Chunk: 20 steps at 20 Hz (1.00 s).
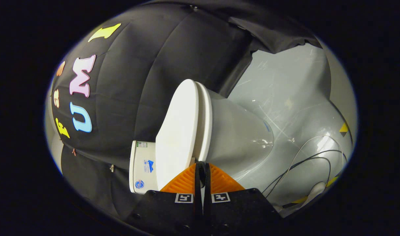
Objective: Open the toilet lid.
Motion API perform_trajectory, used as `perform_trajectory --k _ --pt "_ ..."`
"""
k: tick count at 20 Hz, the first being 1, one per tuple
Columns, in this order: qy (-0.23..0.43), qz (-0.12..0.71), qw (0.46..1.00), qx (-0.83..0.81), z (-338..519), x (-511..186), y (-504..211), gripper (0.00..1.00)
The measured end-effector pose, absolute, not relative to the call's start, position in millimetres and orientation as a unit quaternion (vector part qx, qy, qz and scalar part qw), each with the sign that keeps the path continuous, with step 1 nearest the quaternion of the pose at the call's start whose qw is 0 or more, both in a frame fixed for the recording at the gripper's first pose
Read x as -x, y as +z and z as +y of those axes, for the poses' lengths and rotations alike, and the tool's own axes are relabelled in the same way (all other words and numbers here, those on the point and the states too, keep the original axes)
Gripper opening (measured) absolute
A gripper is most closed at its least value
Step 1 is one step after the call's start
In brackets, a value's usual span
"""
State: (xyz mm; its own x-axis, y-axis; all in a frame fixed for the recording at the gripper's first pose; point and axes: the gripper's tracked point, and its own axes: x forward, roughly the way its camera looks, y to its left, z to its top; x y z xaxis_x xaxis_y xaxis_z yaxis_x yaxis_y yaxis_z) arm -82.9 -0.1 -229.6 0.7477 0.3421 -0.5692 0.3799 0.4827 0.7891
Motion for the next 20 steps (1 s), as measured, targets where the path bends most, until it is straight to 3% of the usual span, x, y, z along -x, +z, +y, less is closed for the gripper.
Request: perform_trajectory --k 12,20 --pt "-0.033 0.348 0.819 -0.455 10 73 -152 0.05" --pt "-0.01 0.347 0.846 -0.404 46 58 -83 0.05"
